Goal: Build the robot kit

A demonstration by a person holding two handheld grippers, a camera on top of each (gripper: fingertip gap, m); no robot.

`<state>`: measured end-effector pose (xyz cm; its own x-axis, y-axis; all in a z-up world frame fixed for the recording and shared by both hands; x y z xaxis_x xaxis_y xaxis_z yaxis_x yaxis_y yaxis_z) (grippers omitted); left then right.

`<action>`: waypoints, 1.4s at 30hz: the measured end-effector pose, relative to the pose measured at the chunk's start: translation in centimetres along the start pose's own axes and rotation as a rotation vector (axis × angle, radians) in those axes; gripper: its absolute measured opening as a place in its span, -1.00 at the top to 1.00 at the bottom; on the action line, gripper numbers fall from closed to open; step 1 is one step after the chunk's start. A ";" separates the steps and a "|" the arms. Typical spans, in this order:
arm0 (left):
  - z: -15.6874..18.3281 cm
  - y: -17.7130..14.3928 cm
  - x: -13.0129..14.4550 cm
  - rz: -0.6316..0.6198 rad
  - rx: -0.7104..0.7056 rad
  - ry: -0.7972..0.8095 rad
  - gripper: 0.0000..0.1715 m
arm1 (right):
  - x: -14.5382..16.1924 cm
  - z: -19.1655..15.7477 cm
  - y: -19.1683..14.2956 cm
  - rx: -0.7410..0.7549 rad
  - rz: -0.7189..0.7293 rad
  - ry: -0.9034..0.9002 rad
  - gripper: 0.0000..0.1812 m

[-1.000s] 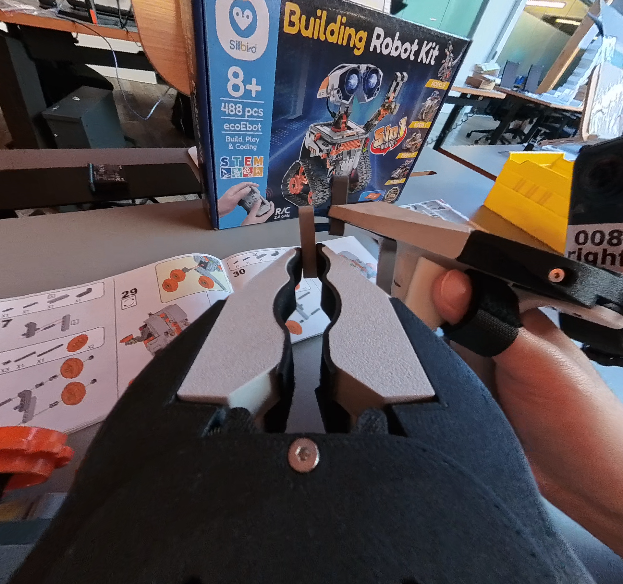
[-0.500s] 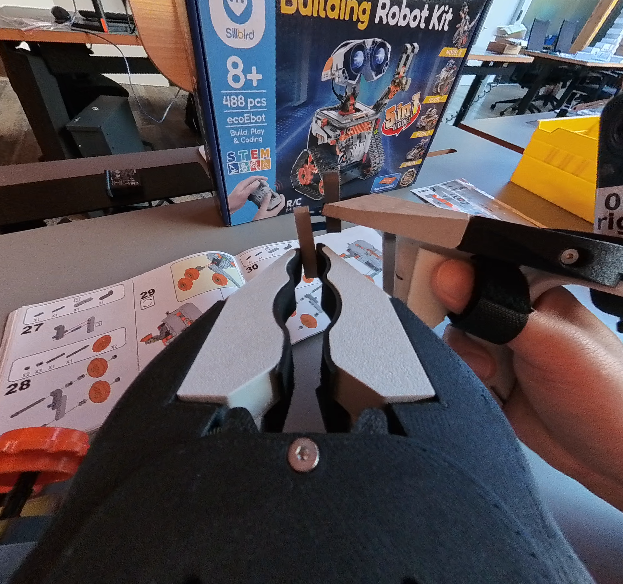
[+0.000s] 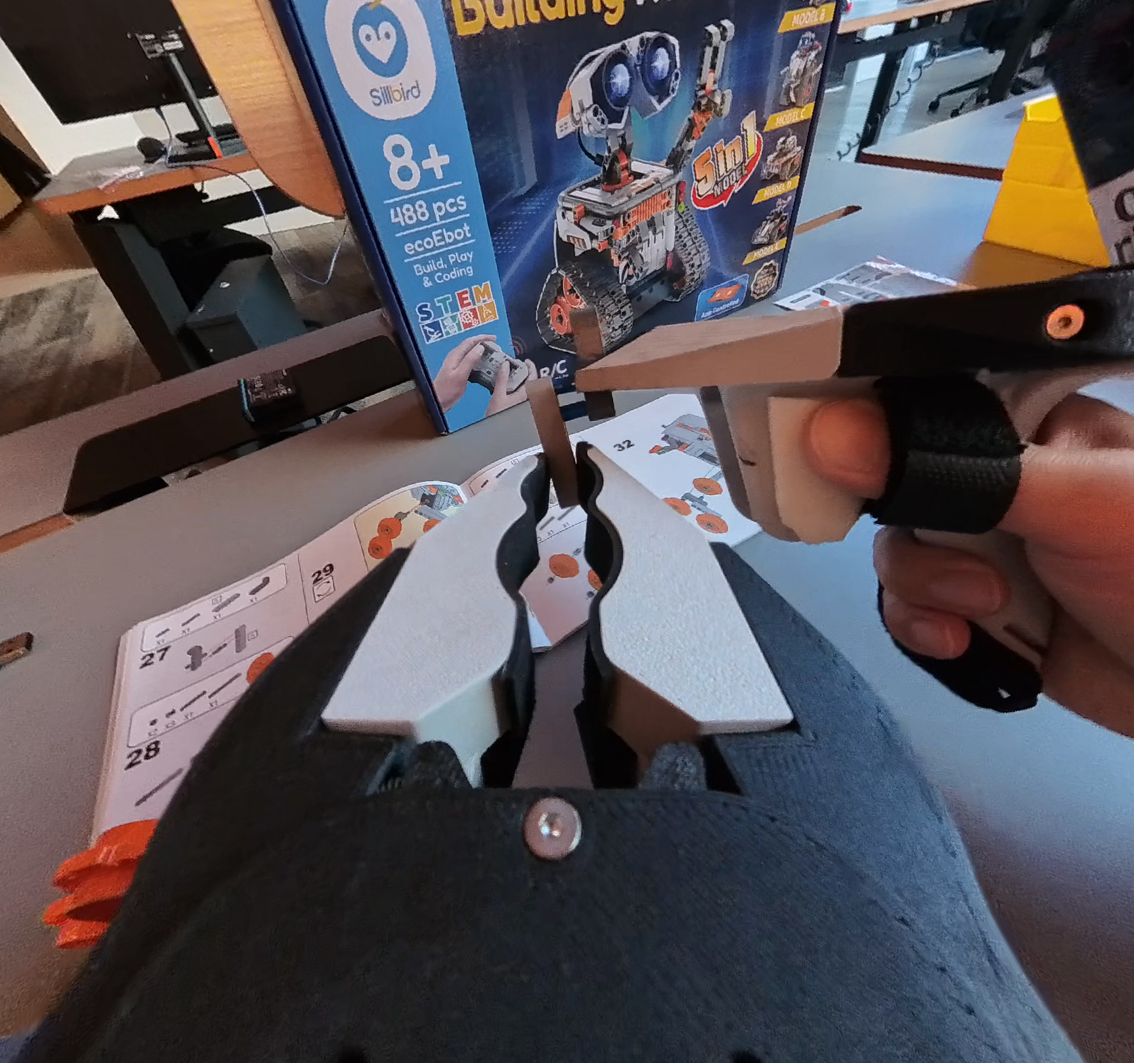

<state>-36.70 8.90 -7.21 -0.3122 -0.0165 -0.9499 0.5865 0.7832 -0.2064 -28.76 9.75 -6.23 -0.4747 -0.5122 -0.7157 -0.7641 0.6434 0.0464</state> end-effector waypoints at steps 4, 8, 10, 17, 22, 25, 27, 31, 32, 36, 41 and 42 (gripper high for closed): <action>0.2 0.1 0.0 0.004 0.009 0.076 0.93 | -0.2 0.3 -0.2 -0.013 -0.039 0.021 0.92; 0.4 0.1 0.1 0.004 0.009 0.148 0.92 | -0.3 0.5 -0.5 -0.027 -0.083 0.031 0.92; 0.6 0.1 0.0 0.011 0.012 0.177 0.92 | -0.5 0.6 -0.6 -0.035 -0.103 0.033 0.92; 1.1 0.2 0.0 0.021 0.027 0.198 0.92 | -0.7 0.8 -1.2 -0.053 -0.163 0.030 0.93; 0.8 0.3 0.2 0.017 0.016 0.186 0.93 | -0.4 1.1 -1.3 -0.084 -0.148 0.101 0.92; 0.8 0.3 0.2 0.030 0.016 0.195 0.93 | -0.4 1.2 -1.4 -0.094 -0.148 0.114 0.92; 0.9 0.3 0.1 0.036 0.007 0.246 0.93 | -0.5 1.2 -1.4 -0.091 -0.142 0.111 0.92; 1.0 0.4 0.0 0.042 0.018 0.267 0.92 | -0.5 1.3 -1.5 -0.090 -0.113 0.109 0.92; 1.0 0.4 -0.1 0.046 0.031 0.243 0.92 | -0.5 1.3 -1.5 -0.095 -0.099 0.119 0.92; 0.5 0.4 0.2 0.026 0.093 0.141 0.92 | -0.2 1.5 -1.3 -0.094 -0.099 0.133 0.92; 0.5 0.6 0.6 0.032 0.073 0.170 0.93 | 0.0 1.6 -1.2 -0.089 -0.109 0.143 0.92; 0.6 0.6 0.7 0.030 0.064 0.185 0.92 | 0.0 1.6 -1.2 -0.088 -0.111 0.147 0.92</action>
<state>-36.11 9.01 -8.09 -0.4224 0.1257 -0.8976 0.6422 0.7403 -0.1985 -27.16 9.91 -7.46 -0.4391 -0.6590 -0.6107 -0.8476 0.5292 0.0383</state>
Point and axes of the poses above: each gripper's, where its closed fingertips meet, y out along the fingers, x out of its underside, z = x × y across the jaws, the point moved 6 cm from there along -y, back along the fingers, and after that the axes turned 7 degrees about y, right-handed, at the moved point
